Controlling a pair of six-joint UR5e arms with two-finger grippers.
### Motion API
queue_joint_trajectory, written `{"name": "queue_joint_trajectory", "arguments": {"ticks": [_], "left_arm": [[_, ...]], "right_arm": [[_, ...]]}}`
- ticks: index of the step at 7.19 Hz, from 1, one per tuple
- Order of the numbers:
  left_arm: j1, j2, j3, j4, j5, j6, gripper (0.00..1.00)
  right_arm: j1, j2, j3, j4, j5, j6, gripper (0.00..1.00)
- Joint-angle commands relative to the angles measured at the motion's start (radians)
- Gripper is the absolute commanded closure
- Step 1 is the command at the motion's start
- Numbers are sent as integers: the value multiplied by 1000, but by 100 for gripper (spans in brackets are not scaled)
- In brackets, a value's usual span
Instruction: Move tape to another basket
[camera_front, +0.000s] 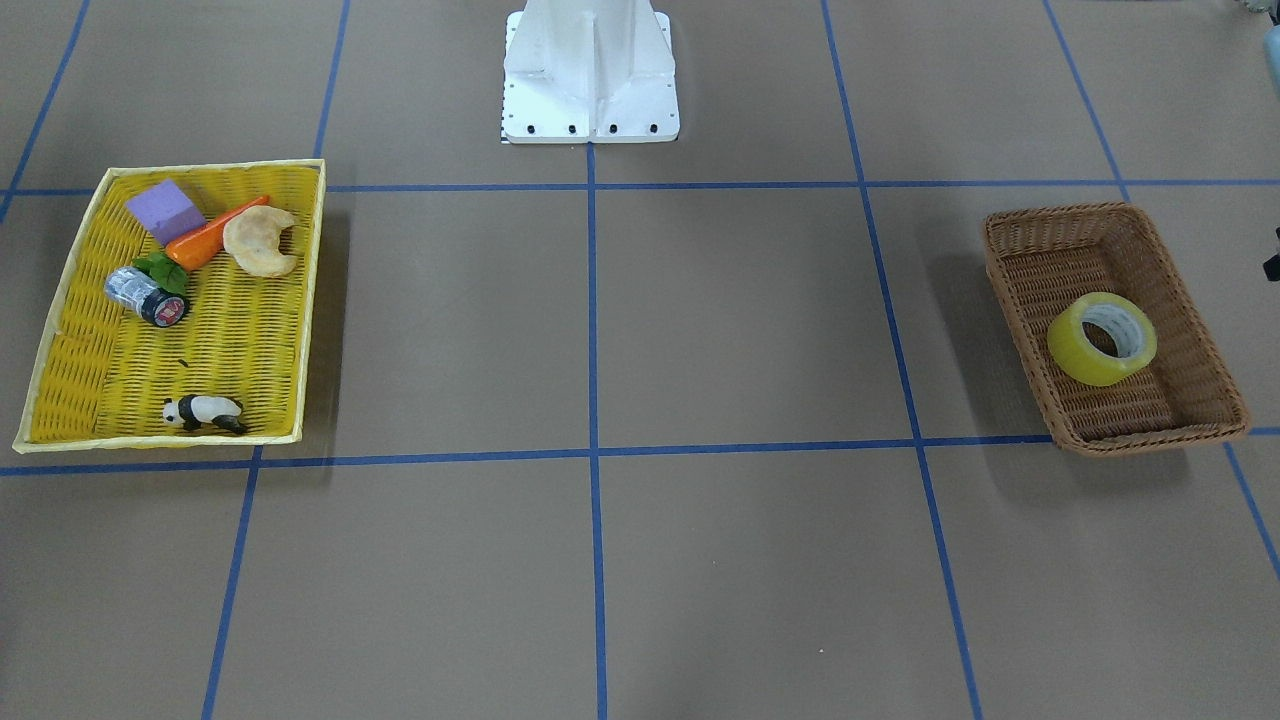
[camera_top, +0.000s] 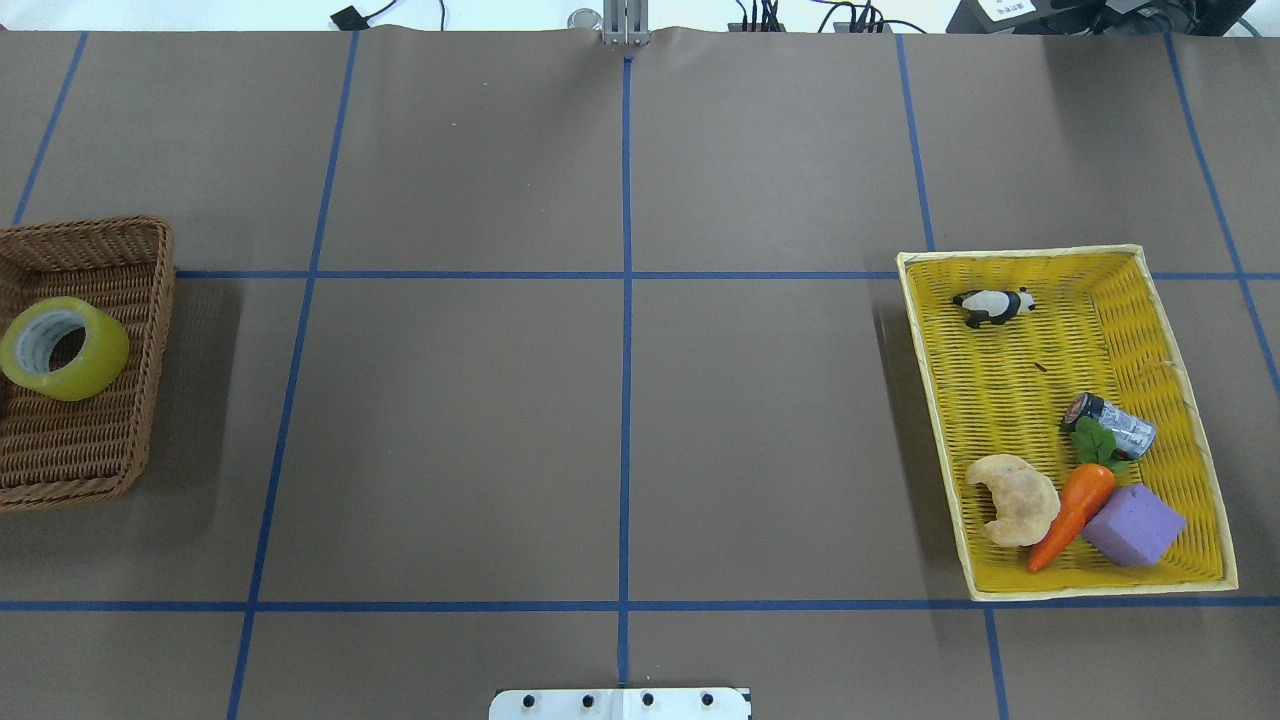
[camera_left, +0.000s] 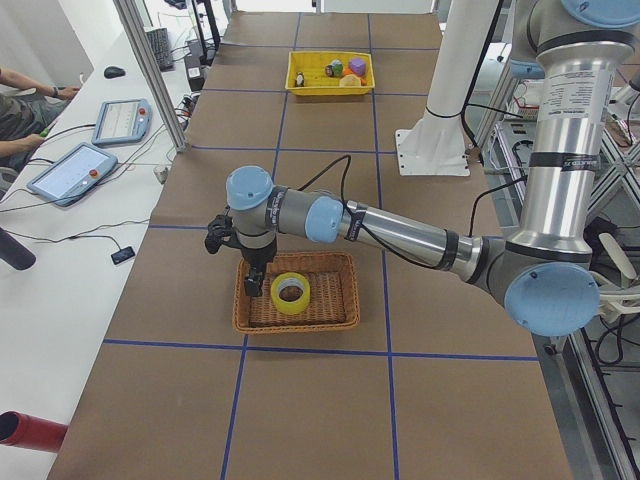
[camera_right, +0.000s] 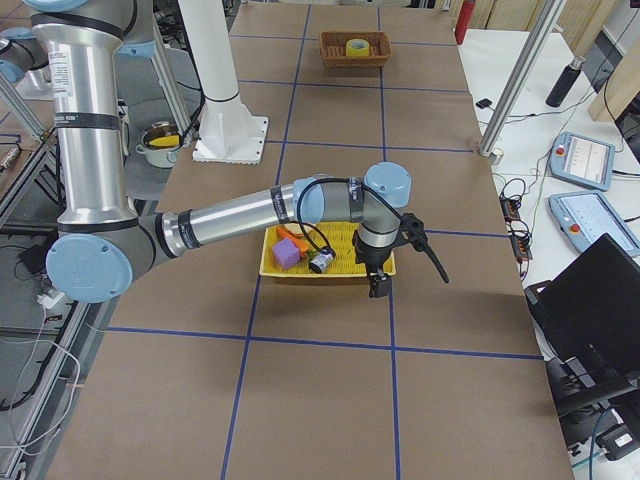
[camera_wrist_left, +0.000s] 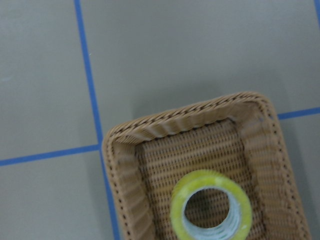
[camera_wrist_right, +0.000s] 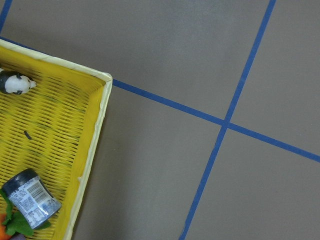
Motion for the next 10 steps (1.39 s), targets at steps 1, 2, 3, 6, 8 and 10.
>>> {"name": "queue_joint_trajectory", "arguments": {"ticks": [1, 2, 3, 6, 8, 10], "left_arm": [[-25, 55, -40, -10, -60, 2, 2], [-25, 62, -46, -13, -62, 3, 2], [-25, 69, -84, -13, -54, 2, 2], [-28, 153, -109, -13, -10, 11, 2], [-27, 160, -108, -13, 4, 12, 2], [-25, 169, -112, -13, -10, 5, 2]], "right_arm": [[0, 2, -19, 2, 26, 10, 0], [19, -36, -4, 3, 28, -7, 0], [20, -78, 10, 29, 16, -7, 0], [20, -59, 7, 34, 56, 7, 0], [24, -61, 7, 34, 66, -5, 0], [27, -86, 35, 34, 56, -8, 0]]}}
